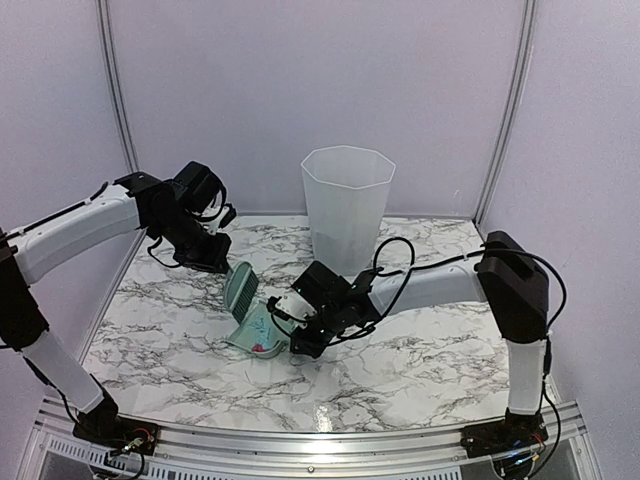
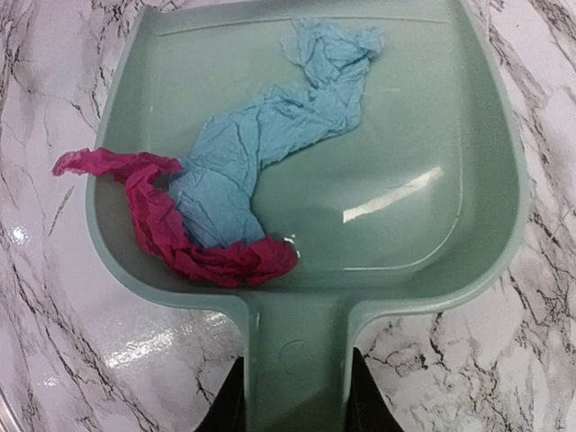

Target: Sweep away the paper scraps from the table

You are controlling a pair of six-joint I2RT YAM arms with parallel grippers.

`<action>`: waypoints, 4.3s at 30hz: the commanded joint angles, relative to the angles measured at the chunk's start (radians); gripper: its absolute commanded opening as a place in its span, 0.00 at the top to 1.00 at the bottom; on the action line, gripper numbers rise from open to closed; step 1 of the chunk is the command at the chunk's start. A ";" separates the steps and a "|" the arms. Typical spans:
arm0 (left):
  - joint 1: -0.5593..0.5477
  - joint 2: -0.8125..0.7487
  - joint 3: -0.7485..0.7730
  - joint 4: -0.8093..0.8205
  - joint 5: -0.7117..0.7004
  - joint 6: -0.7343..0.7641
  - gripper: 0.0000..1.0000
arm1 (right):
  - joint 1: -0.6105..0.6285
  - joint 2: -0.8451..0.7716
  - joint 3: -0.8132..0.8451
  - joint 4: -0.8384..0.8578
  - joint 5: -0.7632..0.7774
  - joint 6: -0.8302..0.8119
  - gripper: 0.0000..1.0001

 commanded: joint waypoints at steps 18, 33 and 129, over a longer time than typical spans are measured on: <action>0.040 -0.317 -0.009 -0.019 -0.429 -0.040 1.00 | -0.011 -0.145 0.094 -0.047 0.022 0.031 1.00; 0.103 -0.565 -0.141 -0.024 -0.560 -0.061 1.00 | -0.088 -0.140 0.611 -0.174 0.043 0.272 1.00; 0.090 -0.517 -0.787 0.498 -0.095 -0.406 1.00 | -0.522 -0.972 -0.847 0.195 0.277 0.521 0.98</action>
